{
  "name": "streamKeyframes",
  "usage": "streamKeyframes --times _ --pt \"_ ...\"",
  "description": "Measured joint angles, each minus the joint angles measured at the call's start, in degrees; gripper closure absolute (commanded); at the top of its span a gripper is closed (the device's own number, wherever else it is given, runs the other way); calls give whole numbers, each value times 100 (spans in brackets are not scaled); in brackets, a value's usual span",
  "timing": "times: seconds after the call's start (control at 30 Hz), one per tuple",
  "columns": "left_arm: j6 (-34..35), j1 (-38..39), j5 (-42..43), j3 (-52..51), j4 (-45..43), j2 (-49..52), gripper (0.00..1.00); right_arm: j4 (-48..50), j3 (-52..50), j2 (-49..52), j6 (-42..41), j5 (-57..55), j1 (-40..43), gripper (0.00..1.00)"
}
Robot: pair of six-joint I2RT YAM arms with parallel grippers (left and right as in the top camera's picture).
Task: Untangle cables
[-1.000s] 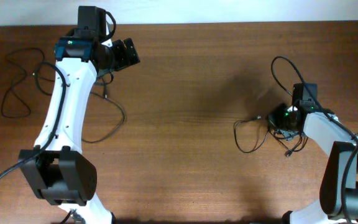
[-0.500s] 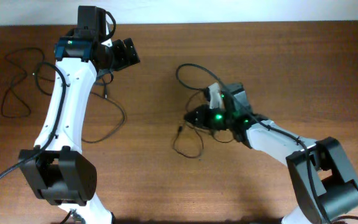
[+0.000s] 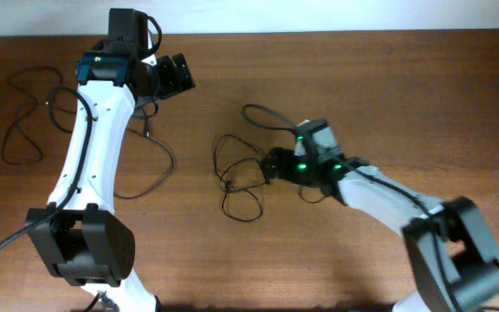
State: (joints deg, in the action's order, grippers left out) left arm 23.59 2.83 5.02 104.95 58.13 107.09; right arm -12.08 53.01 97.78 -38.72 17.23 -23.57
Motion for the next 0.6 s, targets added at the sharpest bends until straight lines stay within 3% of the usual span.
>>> streamKeyframes --times 0.07,0.1,0.23,0.33,0.6 --pt "0 0 -4 0 0 0 1 -1056 129 -1099 201 -55 699 11" --pt "0 0 -2 0 2 0 1 -1644 199 -1635 282 -50 909 1" --pt "0 0 -2 0 7 0 1 -2717 245 -2964 356 -90 1521 1" --pt "0 0 -2 -2 13 0 1 -3165 269 -2949 380 -94 1556 2" --pt "0 0 -2 -2 13 0 1 -3189 269 -2625 398 -94 1556 2"
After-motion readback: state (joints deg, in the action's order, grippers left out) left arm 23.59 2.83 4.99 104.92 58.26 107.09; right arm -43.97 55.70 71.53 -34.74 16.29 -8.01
